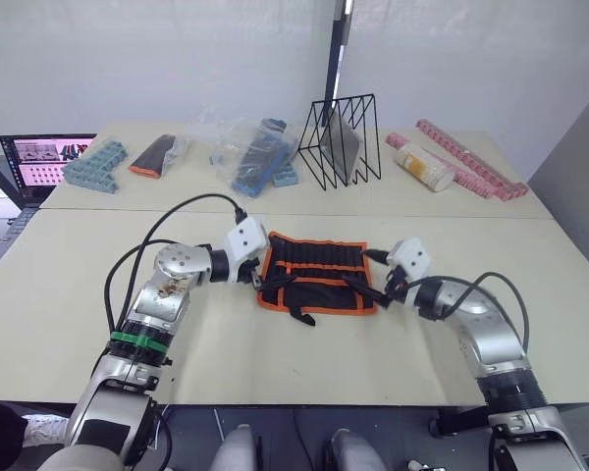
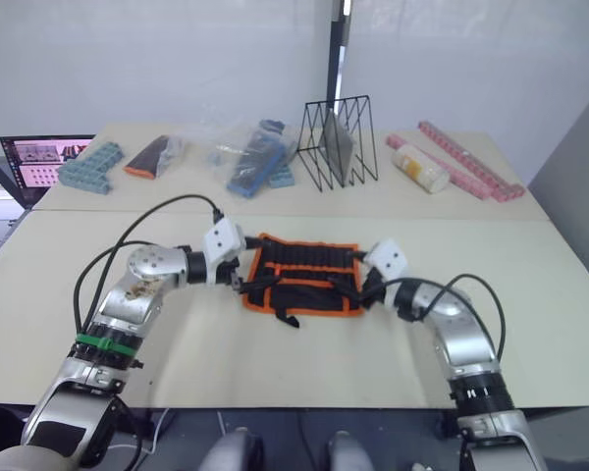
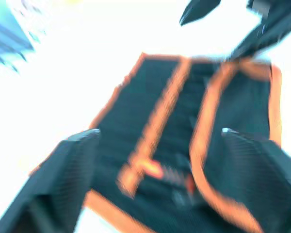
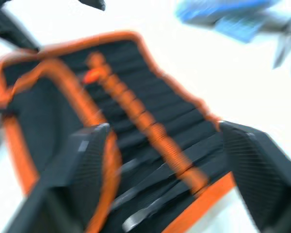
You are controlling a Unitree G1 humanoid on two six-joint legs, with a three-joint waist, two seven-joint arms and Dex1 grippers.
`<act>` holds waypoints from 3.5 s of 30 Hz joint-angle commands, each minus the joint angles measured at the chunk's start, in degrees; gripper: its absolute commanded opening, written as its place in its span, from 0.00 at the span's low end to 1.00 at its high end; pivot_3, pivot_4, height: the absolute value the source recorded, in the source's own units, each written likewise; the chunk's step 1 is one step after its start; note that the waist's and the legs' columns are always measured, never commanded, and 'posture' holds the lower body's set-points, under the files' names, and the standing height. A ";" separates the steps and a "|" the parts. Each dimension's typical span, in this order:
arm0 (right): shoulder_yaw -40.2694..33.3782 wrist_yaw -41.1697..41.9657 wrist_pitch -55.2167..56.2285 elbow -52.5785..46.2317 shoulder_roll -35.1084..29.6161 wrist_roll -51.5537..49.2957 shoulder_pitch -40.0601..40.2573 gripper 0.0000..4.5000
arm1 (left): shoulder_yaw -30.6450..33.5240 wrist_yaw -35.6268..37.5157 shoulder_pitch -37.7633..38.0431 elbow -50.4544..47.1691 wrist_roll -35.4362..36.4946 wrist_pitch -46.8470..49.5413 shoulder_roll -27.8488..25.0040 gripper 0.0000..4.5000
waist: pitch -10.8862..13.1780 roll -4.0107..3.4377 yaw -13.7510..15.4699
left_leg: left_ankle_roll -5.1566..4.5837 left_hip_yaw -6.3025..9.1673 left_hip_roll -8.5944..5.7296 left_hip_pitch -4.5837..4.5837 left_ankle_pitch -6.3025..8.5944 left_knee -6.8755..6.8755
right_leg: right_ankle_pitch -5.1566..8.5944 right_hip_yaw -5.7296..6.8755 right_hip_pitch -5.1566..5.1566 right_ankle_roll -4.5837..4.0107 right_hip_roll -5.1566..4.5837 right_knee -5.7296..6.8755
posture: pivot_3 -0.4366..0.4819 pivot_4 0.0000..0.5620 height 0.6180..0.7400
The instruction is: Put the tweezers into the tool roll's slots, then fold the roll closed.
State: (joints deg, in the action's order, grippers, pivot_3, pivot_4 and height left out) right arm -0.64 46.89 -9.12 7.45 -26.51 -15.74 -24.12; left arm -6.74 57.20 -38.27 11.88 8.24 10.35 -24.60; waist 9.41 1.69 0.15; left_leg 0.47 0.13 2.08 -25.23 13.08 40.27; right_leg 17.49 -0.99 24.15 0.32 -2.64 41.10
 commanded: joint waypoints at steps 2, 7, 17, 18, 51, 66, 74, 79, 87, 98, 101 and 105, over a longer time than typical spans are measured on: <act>-0.89 2.13 -5.06 -6.00 1.26 -6.30 0.55 0.94 | 0.89 0.09 3.69 -9.39 6.37 3.81 2.29 1.00 | -0.02 -0.04 -0.16 | 0.00 0.00 0.01 0.00 0.00 -0.01 | 0.00 -0.01 0.01 0.00 0.00 0.00 | 0.48 0.27 0.55; 1.79 0.50 -7.89 -10.58 3.28 -6.28 4.05 0.76 | -0.27 -3.19 10.61 -13.05 6.13 5.87 3.63 0.74 | -0.05 -0.10 -0.40 | -0.03 0.02 0.04 0.01 0.02 -0.04 | 0.00 -0.04 0.03 -0.01 0.04 0.00 | 0.48 0.27 0.55; 6.31 -2.92 -7.56 -6.77 7.95 -2.33 4.54 0.02 | -3.67 -7.06 14.68 -9.97 3.60 5.91 5.82 0.02 | -0.04 -0.12 0.03 | -0.03 0.01 -0.03 0.02 0.01 0.03 | -0.01 -0.05 -0.02 0.02 0.01 -0.01 | 0.48 0.27 0.55; 6.45 -2.99 -7.36 -6.31 8.41 -2.19 4.16 0.00 | -3.87 -7.30 14.56 -9.41 3.28 5.79 5.94 0.00 | -0.04 -0.12 -0.02 | -0.03 0.01 -0.02 0.02 0.01 0.03 | -0.01 -0.05 0.00 0.02 0.02 -0.01 | 0.48 0.27 0.55; 0.61 -4.47 6.78 0.60 7.94 -2.78 4.79 0.00 | -4.93 -12.64 15.66 2.05 0.48 1.83 11.08 0.00 | -0.21 -0.34 0.36 | -0.11 -0.01 -0.07 1.07 0.08 -0.25 | 0.03 -0.09 -1.16 0.09 -0.01 -0.43 | 0.48 0.27 0.55; 8.50 -8.79 1.25 0.08 6.38 8.94 9.28 0.00 | -5.42 -12.43 15.24 2.44 0.27 0.97 12.07 0.00 | -0.21 -0.34 0.32 | -0.11 -0.05 -0.07 1.05 0.08 -0.37 | 0.04 -0.13 -1.13 0.10 0.01 -0.52 | 0.48 0.27 0.55; 1.57 -11.44 2.54 -0.21 3.61 6.67 12.87 0.00 | -6.98 -14.02 14.62 3.29 -3.62 -1.06 10.44 0.00 | -0.21 -0.35 0.61 | -0.12 0.01 -0.08 1.17 0.07 -0.36 | 0.10 -0.11 -1.58 0.22 0.01 -1.02 | 0.48 0.27 0.55; -0.43 -11.73 4.21 -0.88 4.37 4.58 13.18 0.00 | -7.86 -14.39 13.77 3.80 -5.40 -2.57 10.29 0.00 | -0.21 -0.35 0.53 | -0.12 -0.02 -0.05 1.37 0.07 -0.42 | 0.11 -0.13 -1.75 0.24 0.04 -1.07 | 0.48 0.27 0.55; -8.65 -7.44 1.82 -2.76 5.01 -7.86 11.02 0.00 | -7.28 -13.26 11.70 -1.43 -3.94 -0.56 9.98 0.00 | -0.13 -0.39 0.36 | -0.13 -0.06 -0.05 1.33 0.07 -0.44 | 0.14 -0.21 -1.70 0.28 0.03 -1.08 | 0.48 0.27 0.55; -10.91 0.81 -16.83 -3.39 -5.15 -16.28 8.70 0.47 | -1.19 -8.83 11.51 -21.10 6.79 17.03 3.16 0.00 | -0.09 -0.45 0.12 | -0.24 -0.09 -0.07 0.70 0.14 -0.53 | 0.11 -0.35 -0.97 0.27 0.04 -0.97 | 0.48 0.27 0.55; -9.71 3.25 -24.53 -3.62 -8.40 -18.33 8.79 0.70 | 2.58 -5.77 14.30 -26.89 12.36 21.60 -1.75 0.00 | -0.09 -0.45 -0.27 | -0.25 -0.08 -0.05 0.71 0.14 -0.56 | 0.11 -0.36 -0.97 0.27 0.05 -0.99 | 0.48 0.27 0.55; -9.24 5.34 -32.59 -3.66 -9.89 -21.54 8.71 1.00 | 7.95 -1.14 20.46 -31.77 17.49 23.05 -9.55 0.00 | -0.07 -0.44 -0.78 | -0.25 -0.06 0.00 0.81 0.14 -0.64 | 0.12 -0.41 -0.98 0.26 0.05 -1.01 | 0.48 0.27 0.55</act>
State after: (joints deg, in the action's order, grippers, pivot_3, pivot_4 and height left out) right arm -9.53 51.11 -38.88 5.50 -36.04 -34.82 -14.94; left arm -1.53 54.08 -18.73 -16.91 23.14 33.40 -32.66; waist 9.34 1.25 -0.63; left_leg 0.22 0.06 2.10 -24.40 13.22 39.63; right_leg 17.61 -1.41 23.17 0.57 -2.57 40.08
